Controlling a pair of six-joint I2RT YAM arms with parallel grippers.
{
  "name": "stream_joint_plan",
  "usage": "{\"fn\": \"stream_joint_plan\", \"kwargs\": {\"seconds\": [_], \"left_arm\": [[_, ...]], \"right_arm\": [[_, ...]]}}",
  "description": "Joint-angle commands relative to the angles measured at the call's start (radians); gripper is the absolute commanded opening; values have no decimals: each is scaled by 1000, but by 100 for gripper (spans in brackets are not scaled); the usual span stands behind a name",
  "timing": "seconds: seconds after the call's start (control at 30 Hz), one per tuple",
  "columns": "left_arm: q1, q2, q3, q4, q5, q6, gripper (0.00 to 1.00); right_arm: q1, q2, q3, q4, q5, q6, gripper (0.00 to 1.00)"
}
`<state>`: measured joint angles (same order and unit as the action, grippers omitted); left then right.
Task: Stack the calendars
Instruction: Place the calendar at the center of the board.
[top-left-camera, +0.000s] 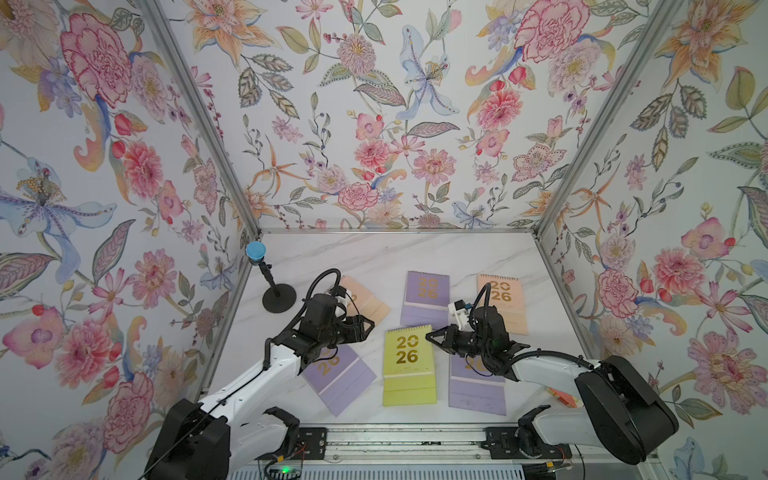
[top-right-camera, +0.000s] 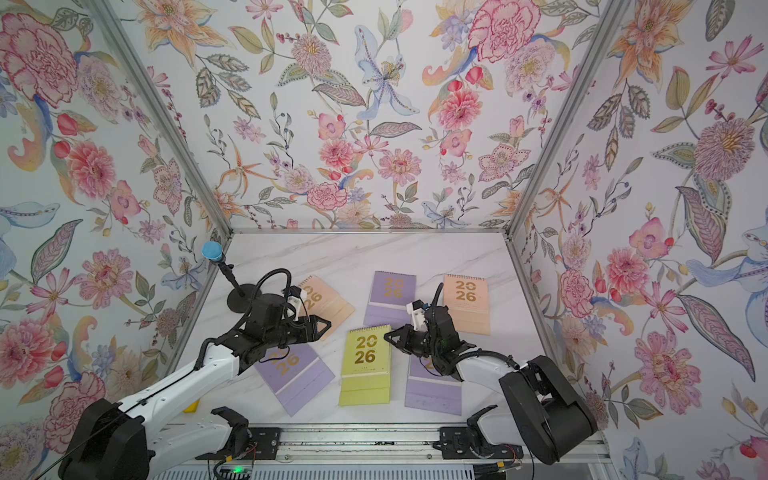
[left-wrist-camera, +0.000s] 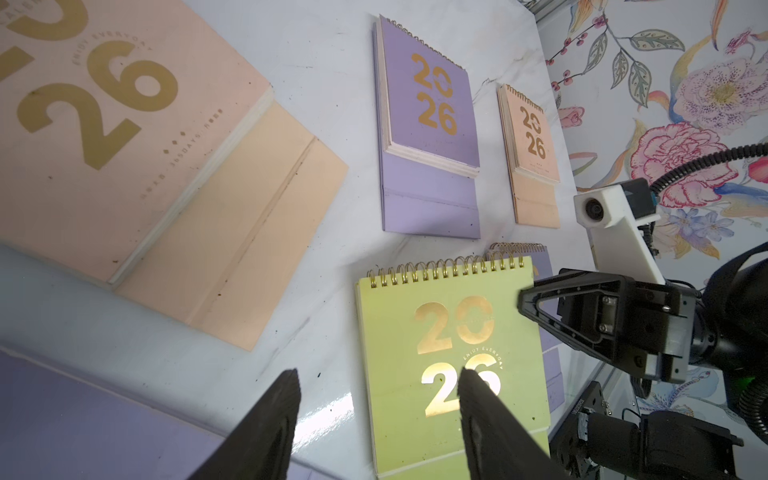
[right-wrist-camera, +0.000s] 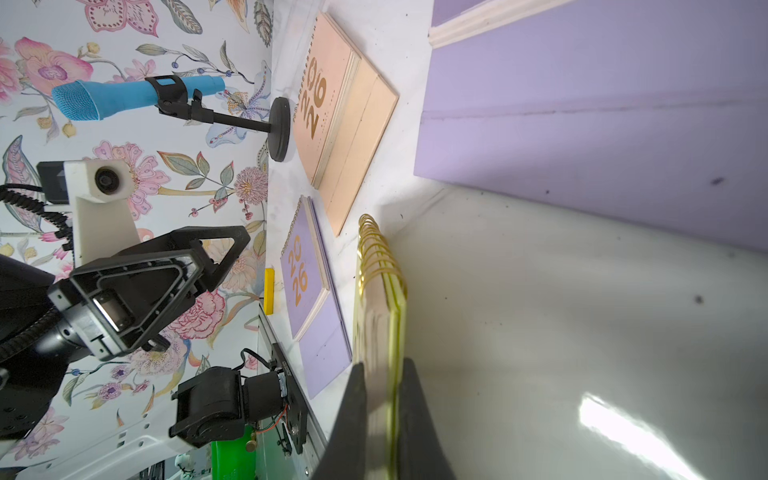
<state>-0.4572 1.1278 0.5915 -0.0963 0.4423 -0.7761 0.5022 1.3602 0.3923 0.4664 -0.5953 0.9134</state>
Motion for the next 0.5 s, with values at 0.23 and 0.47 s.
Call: {"fn": "stream_joint_plan", "kwargs": {"seconds": [0.23,0.47], "left_arm": [[5,14,-39,46,20,-30,64],[6,8,-50,55,19,-38,64]], "right_arm": [[-23,86,-1,37,-13,-63,10],[-27,141,4,41,-23,-84,19]]}}
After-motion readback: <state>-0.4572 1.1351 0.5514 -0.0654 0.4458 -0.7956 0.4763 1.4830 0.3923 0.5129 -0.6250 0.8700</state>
